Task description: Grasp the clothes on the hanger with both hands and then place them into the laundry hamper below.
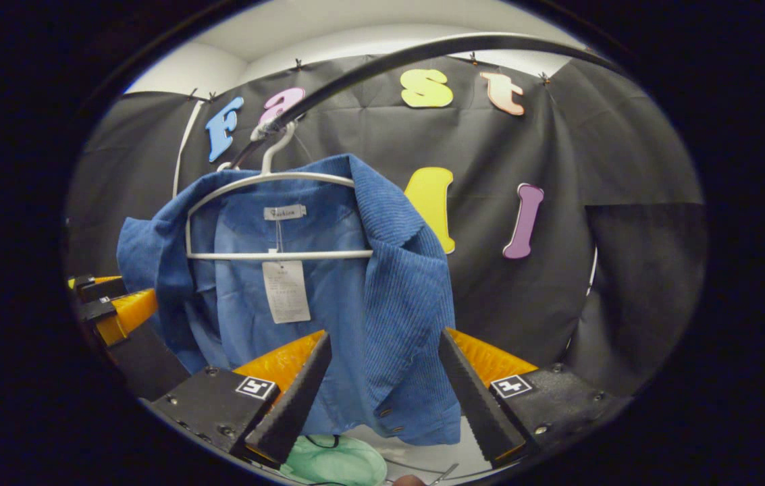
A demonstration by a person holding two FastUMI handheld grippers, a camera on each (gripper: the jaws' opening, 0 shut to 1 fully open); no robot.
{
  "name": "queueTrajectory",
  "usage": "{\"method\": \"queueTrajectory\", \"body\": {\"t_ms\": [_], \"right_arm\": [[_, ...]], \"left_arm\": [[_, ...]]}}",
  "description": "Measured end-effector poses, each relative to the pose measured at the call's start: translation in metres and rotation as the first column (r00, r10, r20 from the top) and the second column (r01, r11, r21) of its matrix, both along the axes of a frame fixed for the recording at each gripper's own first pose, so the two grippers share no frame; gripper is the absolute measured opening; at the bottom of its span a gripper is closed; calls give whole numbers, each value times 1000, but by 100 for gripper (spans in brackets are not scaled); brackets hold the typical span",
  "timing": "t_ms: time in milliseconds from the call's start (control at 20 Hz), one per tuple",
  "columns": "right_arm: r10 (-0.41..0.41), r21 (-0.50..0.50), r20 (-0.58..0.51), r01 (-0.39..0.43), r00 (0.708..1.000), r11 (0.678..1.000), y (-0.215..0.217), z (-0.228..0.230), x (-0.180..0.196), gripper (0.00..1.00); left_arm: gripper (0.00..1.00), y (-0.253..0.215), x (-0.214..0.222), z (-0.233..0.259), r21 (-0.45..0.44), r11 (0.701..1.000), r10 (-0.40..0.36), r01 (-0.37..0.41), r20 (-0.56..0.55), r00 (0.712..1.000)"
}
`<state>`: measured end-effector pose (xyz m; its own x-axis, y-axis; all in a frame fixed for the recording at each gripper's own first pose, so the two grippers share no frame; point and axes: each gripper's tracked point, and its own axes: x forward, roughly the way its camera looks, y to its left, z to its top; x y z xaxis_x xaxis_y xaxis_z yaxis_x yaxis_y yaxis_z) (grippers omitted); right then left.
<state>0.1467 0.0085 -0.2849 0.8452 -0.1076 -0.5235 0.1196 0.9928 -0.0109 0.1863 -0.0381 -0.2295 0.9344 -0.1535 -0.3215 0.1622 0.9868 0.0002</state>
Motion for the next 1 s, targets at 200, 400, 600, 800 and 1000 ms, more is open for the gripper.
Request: {"method": "queueTrajectory", "body": {"t_ms": [200,400,600,800,1000], "right_arm": [[-30,14,-53,31,998,999,-9,-27,9,100],[-39,34,-45,41,998,999,-10,-35,23,93],[-51,27,-40,52,998,998,-9,-39,37,69],[-81,3,-15,81,997,997,-16,-34,37,49],[-95,24,30,94,995,995,-28,-20,32,18]], "left_arm": [[95,-10,14,-16,6,1000,-5,5,-21,1000],[88,-16,24,-23,-5,1000,-7,6,-38,999],[76,-21,31,-26,-25,1000,-19,17,-54,998],[47,-25,32,-25,-21,1000,-16,15,-62,998],[15,-27,33,-19,-61,998,-9,6,-51,999]]}}
